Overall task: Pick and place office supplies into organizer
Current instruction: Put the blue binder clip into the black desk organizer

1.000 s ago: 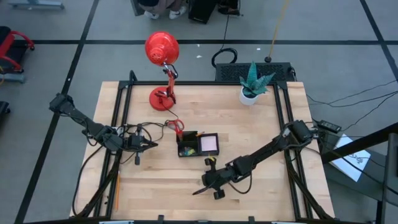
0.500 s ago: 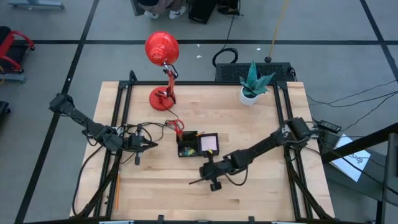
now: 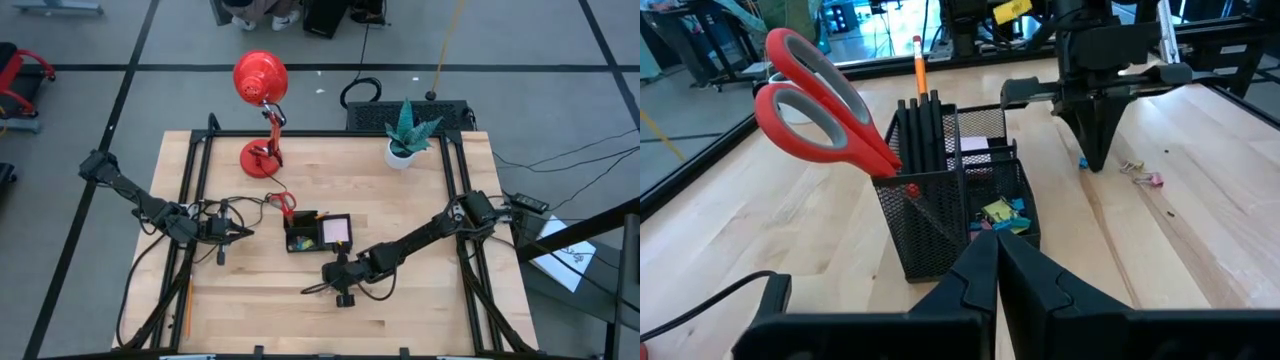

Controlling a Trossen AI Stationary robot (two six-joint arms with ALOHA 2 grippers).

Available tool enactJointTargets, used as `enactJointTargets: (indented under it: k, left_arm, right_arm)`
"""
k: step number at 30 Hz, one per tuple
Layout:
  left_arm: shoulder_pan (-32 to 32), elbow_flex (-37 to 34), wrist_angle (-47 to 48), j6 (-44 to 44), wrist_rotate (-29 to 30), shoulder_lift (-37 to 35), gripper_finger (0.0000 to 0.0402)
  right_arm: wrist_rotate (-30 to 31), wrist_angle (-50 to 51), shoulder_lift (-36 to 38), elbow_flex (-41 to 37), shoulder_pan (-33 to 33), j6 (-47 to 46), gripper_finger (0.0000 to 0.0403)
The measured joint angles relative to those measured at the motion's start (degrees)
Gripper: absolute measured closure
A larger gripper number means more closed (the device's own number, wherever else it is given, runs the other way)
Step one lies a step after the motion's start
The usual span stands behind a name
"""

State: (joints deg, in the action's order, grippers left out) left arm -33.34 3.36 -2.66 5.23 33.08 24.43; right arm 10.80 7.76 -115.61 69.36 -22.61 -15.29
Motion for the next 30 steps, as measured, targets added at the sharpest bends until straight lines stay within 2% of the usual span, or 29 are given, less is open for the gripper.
enactJointTargets:
  k: [6,9,13,16,19,21,26,30]
  left_arm:
    - [0.0,0.0,0.0,0.1,0.0,0.0,0.0382]
    - [0.0,0.0,0.0,0.1,0.0,0.0,0.0382]
    - [0.0,0.0,0.0,0.1,0.0,0.0,0.0382]
    - [0.0,0.0,-0.1,0.1,0.0,0.0,0.0382]
    - [0.0,0.0,-0.5,0.1,0.0,0.0,0.0382]
    - [0.0,0.0,-0.5,0.2,0.0,0.1,0.0382]
    - [0.0,0.0,-0.5,0.2,0.0,0.1,0.0382]
    - [0.0,0.0,-0.4,0.2,0.0,0.1,0.0382]
  right_arm:
    - [0.9,1.9,0.0,-0.1,-1.8,-4.2,0.0403]
    - [-1.4,2.6,0.2,-0.1,-2.5,-6.4,0.0403]
    - [-3.1,1.3,1.0,-0.2,-3.8,-5.1,0.0403]
    - [-1.2,0.7,2.4,-0.4,-4.6,-2.5,0.0403]
    - [6.2,-0.2,3.7,-0.5,-4.8,-0.1,0.0403]
    - [9.1,-2.0,4.1,-0.4,-4.4,1.5,0.0403]
    - [9.7,-5.1,4.0,-0.4,-3.1,4.1,0.0403]
    - [9.8,-2.1,4.1,-0.4,-2.2,4.1,0.0403]
